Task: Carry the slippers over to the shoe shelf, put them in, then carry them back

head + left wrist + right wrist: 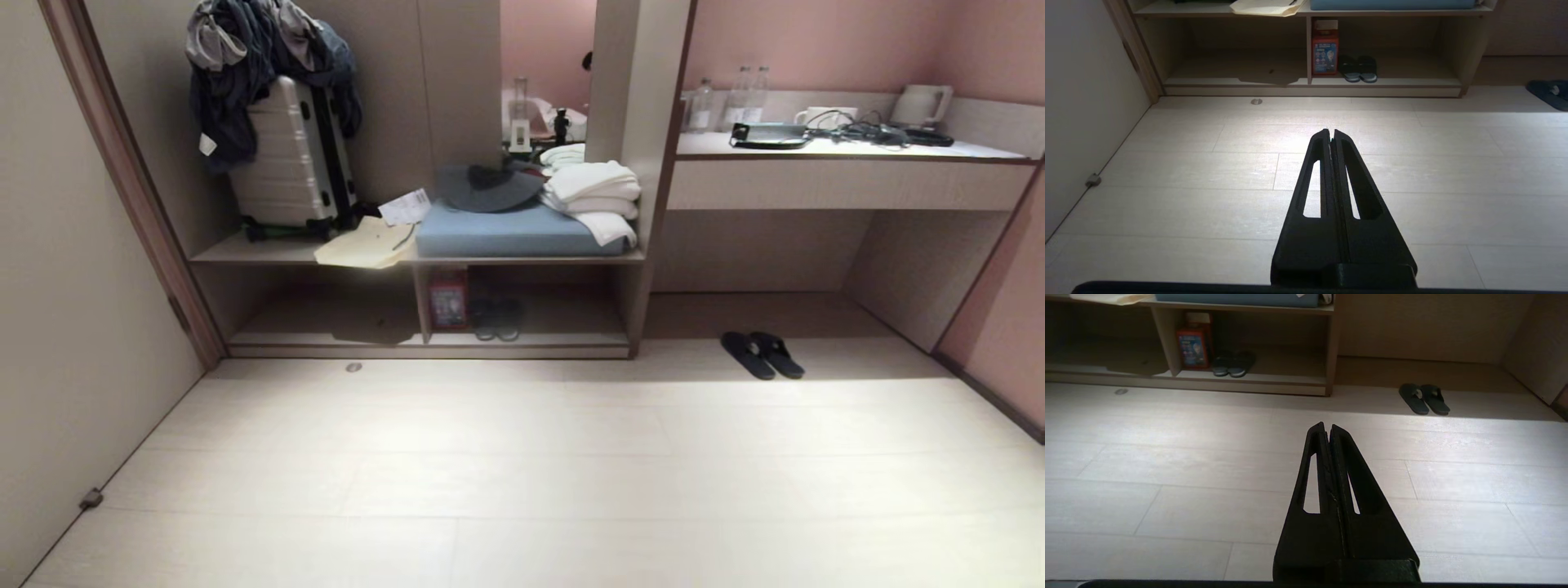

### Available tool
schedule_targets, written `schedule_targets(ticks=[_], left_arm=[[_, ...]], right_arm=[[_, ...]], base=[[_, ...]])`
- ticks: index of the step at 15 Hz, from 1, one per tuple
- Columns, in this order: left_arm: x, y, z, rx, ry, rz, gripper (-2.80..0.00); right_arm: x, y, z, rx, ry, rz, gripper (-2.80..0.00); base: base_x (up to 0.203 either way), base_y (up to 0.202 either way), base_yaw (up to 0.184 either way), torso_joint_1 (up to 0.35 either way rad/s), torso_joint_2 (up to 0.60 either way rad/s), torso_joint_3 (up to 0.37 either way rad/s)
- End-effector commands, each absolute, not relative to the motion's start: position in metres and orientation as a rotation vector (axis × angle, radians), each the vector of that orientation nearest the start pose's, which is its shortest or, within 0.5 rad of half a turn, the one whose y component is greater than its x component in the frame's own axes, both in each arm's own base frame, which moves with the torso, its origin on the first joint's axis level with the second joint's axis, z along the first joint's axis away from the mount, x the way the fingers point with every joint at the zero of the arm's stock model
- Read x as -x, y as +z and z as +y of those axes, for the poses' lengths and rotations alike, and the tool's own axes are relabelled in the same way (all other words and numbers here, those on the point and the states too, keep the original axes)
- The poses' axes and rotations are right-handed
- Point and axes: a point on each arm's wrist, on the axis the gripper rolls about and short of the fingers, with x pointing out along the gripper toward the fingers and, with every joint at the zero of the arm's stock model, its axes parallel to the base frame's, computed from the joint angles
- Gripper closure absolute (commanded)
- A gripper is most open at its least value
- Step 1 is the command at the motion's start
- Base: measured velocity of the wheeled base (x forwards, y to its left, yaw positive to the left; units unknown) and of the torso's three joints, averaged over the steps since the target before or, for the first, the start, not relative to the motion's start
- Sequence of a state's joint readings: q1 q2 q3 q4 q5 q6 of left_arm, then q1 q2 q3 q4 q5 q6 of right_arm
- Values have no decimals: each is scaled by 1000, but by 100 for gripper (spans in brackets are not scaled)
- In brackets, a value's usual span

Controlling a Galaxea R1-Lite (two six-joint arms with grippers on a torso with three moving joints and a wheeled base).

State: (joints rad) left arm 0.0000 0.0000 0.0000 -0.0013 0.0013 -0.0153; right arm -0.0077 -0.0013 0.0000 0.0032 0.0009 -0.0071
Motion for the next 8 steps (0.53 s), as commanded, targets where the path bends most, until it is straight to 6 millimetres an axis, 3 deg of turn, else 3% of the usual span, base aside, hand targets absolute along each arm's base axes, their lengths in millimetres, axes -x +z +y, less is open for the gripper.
schedule_targets(ticks=[1, 5, 8], left_arm=[[23, 75, 0, 15, 2, 0, 0], [23, 75, 0, 11, 2, 0, 0], [23, 75, 0, 9, 2, -2, 0]], right_arm=[[23, 75, 0, 8, -6, 3, 0], [23, 75, 0, 8, -6, 3, 0], [23, 75, 0, 8, -6, 3, 0]], base=[[-193, 0, -1, 2, 2, 2], [-184, 0, 1, -1, 4, 2], [-30, 0, 1, -1, 1, -2]])
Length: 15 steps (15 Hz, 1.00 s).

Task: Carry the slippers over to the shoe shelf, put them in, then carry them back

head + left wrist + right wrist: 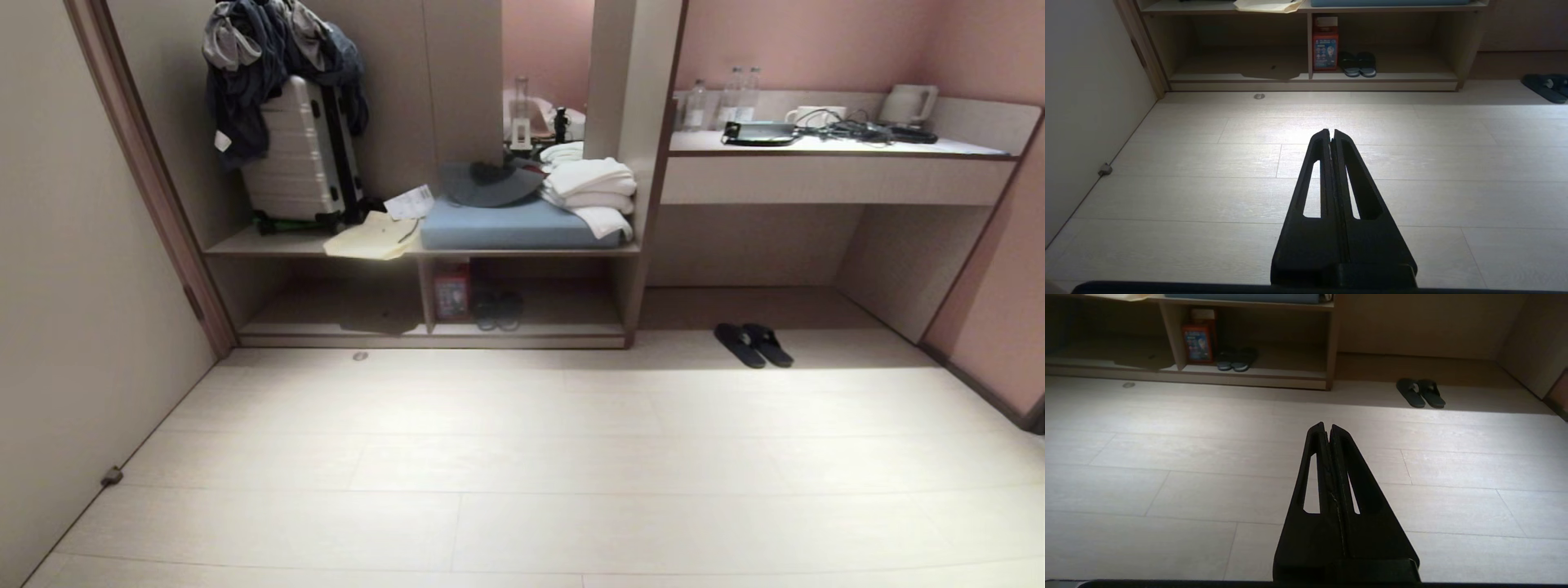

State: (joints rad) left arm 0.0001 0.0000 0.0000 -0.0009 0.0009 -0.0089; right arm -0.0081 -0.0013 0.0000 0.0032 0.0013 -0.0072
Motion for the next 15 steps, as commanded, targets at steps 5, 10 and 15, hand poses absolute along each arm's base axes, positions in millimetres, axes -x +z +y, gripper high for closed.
schedule_targets(ticks=[5, 10, 15], left_arm=[[23, 76, 0, 11, 2, -2, 0], [23, 75, 0, 11, 2, 0, 0], [23, 76, 0, 12, 2, -1, 0]], right_arm=[[23, 75, 0, 8, -6, 3, 0], [23, 75, 0, 8, -6, 3, 0], [23, 75, 0, 8, -6, 3, 0]], base=[[0, 0, 0, 0, 0, 0], [0, 0, 0, 0, 0, 0], [3, -153, 4, 2, 3, 3]])
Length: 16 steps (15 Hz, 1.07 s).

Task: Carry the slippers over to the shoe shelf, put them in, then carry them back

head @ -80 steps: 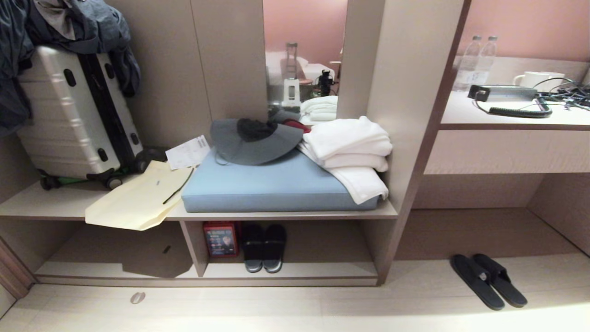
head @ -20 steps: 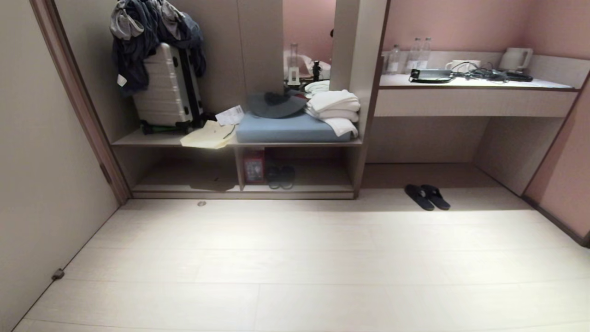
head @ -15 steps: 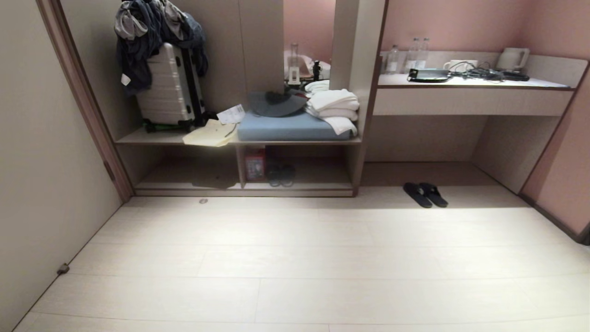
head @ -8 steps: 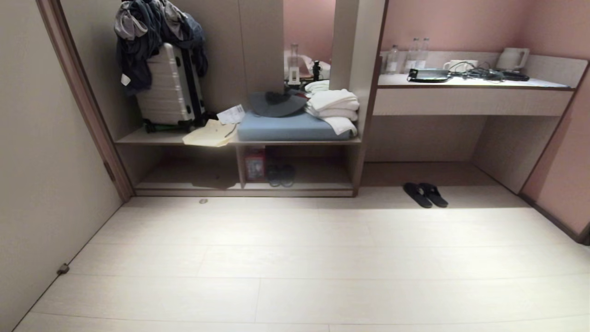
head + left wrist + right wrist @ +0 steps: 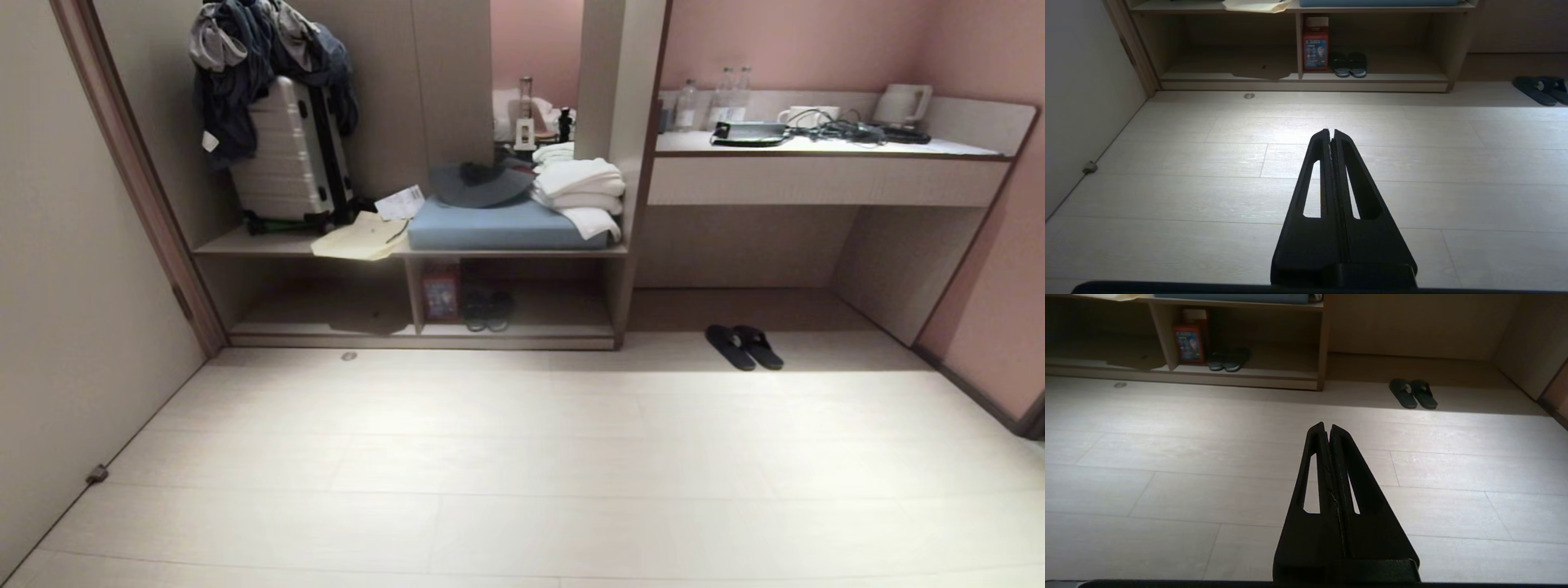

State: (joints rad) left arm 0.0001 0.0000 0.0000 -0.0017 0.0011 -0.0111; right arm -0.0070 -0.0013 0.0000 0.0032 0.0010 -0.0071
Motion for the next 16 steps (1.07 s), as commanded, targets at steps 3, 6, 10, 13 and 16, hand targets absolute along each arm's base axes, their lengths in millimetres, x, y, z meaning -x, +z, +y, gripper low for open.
schedule_targets(ticks=[3, 6, 10, 13, 16], left_arm=[[23, 76, 0, 12, 2, 0, 0], [23, 76, 0, 14, 2, -2, 0], [23, 76, 0, 15, 2, -1, 0], [23, 75, 0, 15, 2, -1, 0], [23, 75, 0, 14, 2, 0, 0]], right_arm=[[23, 75, 0, 8, -6, 3, 0], [23, 75, 0, 8, -6, 2, 0], [23, 75, 0, 8, -6, 3, 0], [23, 75, 0, 8, -6, 3, 0], [23, 75, 0, 8, -6, 3, 0]], base=[[0, -194, 1, 1, 1, 3], [0, -188, 2, 2, 1, 0], [0, -46, 1, 1, 2, -1], [0, 0, 0, 0, 0, 0], [0, 0, 0, 0, 0, 0]])
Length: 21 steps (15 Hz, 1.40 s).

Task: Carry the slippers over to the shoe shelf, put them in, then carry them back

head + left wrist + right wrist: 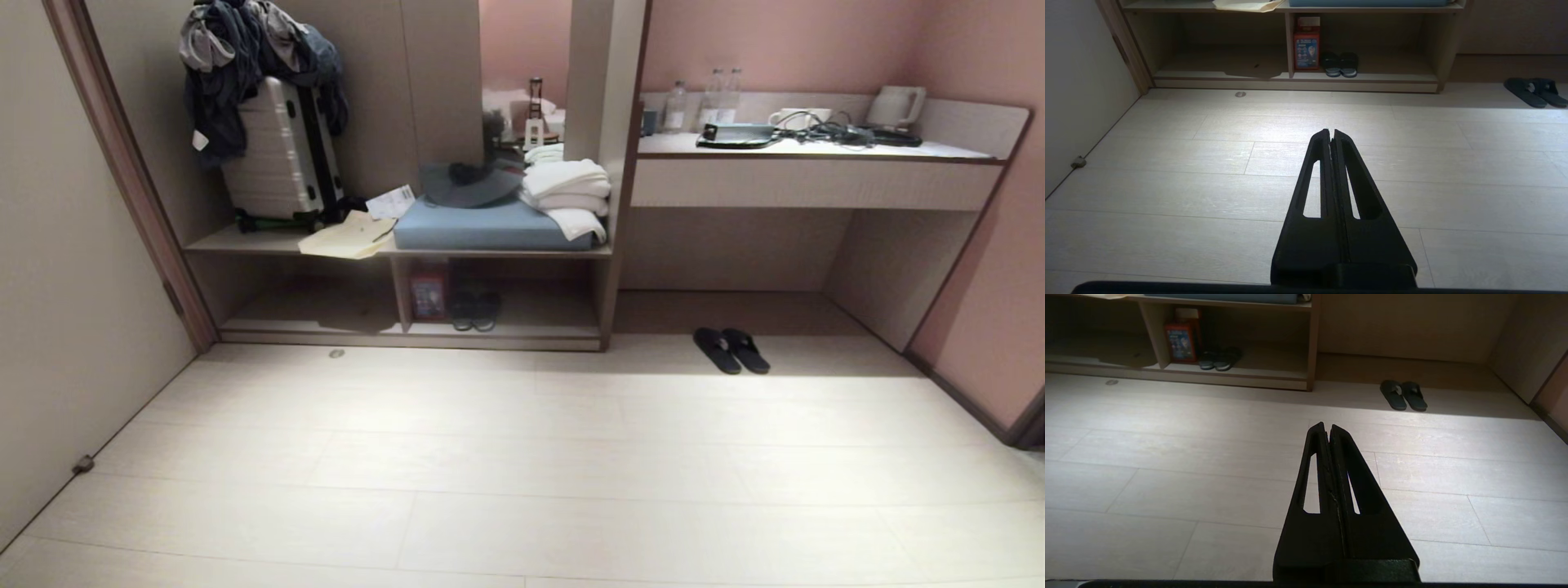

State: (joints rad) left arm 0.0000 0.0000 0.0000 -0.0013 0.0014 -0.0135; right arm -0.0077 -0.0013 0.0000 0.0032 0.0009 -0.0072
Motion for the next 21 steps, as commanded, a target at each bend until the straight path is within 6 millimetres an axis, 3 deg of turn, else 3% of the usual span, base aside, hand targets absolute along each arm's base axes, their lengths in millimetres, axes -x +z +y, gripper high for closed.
schedule_targets(ticks=[1, 21], left_arm=[[23, 75, 0, 12, 2, 0, 0], [23, 76, 0, 8, 3, 0, 0]], right_arm=[[23, 75, 0, 8, -6, 3, 0], [23, 75, 0, 6, -17, 5, 0]], base=[[0, 0, 0, 0, 0, 0], [0, 0, 0, 0, 0, 0]])
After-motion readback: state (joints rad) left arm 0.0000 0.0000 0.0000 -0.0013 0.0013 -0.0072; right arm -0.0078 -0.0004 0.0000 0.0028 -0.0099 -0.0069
